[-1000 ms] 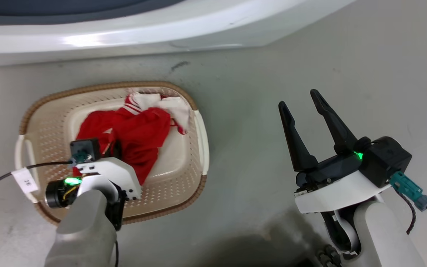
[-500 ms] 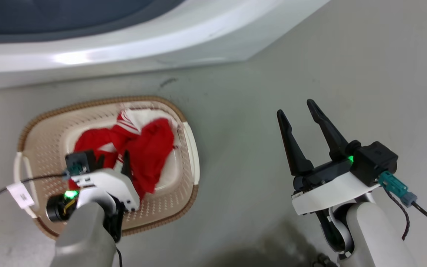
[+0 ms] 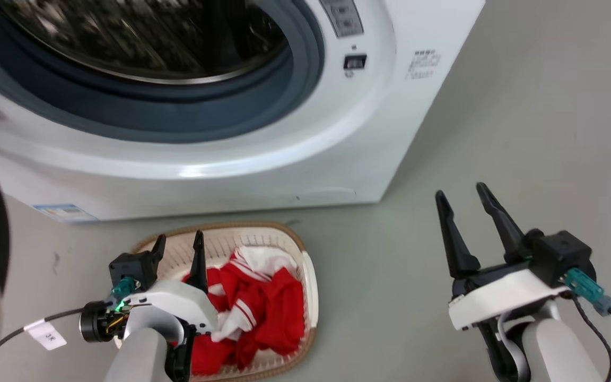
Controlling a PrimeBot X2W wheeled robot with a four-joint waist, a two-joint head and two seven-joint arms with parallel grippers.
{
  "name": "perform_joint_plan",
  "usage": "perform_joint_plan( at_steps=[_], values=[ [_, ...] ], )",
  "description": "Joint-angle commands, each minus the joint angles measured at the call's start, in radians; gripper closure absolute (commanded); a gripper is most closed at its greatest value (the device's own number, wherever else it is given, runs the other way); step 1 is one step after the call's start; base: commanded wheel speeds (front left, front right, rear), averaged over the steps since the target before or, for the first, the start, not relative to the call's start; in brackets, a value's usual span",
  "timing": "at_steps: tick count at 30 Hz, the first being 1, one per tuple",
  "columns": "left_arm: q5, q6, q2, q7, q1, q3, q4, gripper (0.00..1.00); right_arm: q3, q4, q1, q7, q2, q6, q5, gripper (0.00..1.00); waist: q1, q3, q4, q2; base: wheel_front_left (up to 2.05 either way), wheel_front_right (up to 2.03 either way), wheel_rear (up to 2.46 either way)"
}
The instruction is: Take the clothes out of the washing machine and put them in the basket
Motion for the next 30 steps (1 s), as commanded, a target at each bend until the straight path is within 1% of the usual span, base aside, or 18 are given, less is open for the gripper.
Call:
perform_joint_plan(
  at_steps=[1, 3, 4, 5, 10, 13, 16, 21, 30],
  values=[
    [0.011, 0.004, -0.005, -0.002, 0.019, 0.003, -0.022, 0.0, -0.008, -0.003, 0.02, 0.002, 0.0, -0.001, -0.004, 0.0, 0.0001, -0.096, 0.046, 0.0, 0.0, 0.0, 0.0],
    [0.028, 0.006, -0.006, -0.002, 0.044, 0.017, -0.087, 0.0, -0.024, -0.01, 0.039, 0.009, 0.0, -0.001, -0.012, 0.0, 0.0001, -0.129, 0.053, 0.0, 0.0, 0.0, 0.0],
    [0.059, 0.008, -0.009, -0.002, 0.077, 0.024, -0.192, 0.0, -0.04, -0.025, 0.068, 0.024, 0.0, -0.001, -0.022, 0.0, 0.0001, -0.177, 0.062, 0.0, 0.0, 0.0, 0.0],
    [0.069, 0.01, -0.009, -0.002, 0.088, 0.027, -0.229, 0.0, -0.042, -0.031, 0.079, 0.029, 0.0, -0.001, -0.023, 0.0, 0.0001, -0.189, 0.063, 0.0, 0.0, 0.0, 0.0],
    [0.117, 0.01, -0.007, -0.002, 0.137, 0.037, -0.392, 0.0, -0.055, -0.066, 0.122, 0.051, 0.0, -0.001, -0.039, 0.0, 0.0001, -0.245, 0.074, 0.0, 0.0, 0.0, 0.0],
    [0.142, 0.013, -0.002, -0.002, 0.176, 0.037, -0.463, 0.0, -0.058, -0.084, 0.151, 0.064, 0.0, -0.001, -0.043, 0.0, 0.0001, -0.275, 0.079, 0.0, 0.0, 0.0, 0.0],
    [0.163, 0.018, 0.007, -0.002, 0.218, 0.035, -0.509, 0.0, -0.056, -0.103, 0.176, 0.076, 0.0, -0.001, -0.048, 0.0, 0.0001, -0.303, 0.082, 0.0, 0.0, 0.0, 0.0],
    [0.189, 0.033, 0.017, -0.002, 0.305, 0.024, -0.543, 0.0, -0.052, -0.134, 0.225, 0.097, 0.0, -0.001, -0.054, 0.0, 0.0001, -0.343, 0.083, 0.0, 0.0, 0.0, 0.0],
    [0.183, 0.059, 0.013, 0.003, 0.394, 0.022, -0.57, 0.0, -0.049, -0.171, 0.274, 0.113, 0.0, -0.001, -0.05, 0.0, 0.0001, -0.363, 0.078, 0.0, 0.0, 0.0, 0.0]
  ],
)
